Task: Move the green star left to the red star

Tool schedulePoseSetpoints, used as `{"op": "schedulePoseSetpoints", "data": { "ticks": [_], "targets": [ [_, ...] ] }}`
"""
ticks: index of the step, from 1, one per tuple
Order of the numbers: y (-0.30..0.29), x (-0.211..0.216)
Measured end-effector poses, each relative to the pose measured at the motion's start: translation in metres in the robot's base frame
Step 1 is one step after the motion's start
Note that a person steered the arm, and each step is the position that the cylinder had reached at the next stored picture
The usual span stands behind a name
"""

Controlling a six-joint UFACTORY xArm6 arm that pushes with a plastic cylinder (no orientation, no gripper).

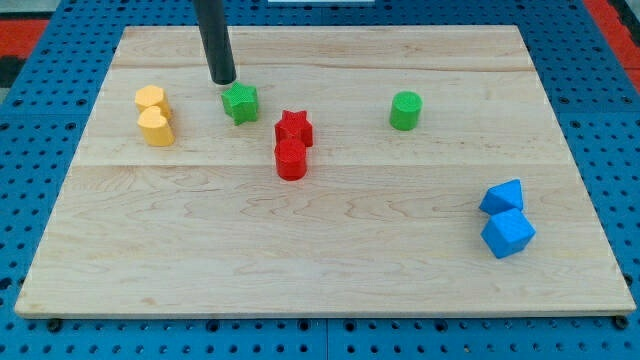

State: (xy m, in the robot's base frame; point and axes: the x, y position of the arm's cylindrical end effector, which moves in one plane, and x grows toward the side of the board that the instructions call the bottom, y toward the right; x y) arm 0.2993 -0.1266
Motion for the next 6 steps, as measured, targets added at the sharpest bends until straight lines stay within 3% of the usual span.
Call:
{"op": "schedulePoseSetpoints", "data": {
  "ticks": [2,6],
  "targets": [
    [0.039,0.0],
    [0.024,0.032]
  ]
}}
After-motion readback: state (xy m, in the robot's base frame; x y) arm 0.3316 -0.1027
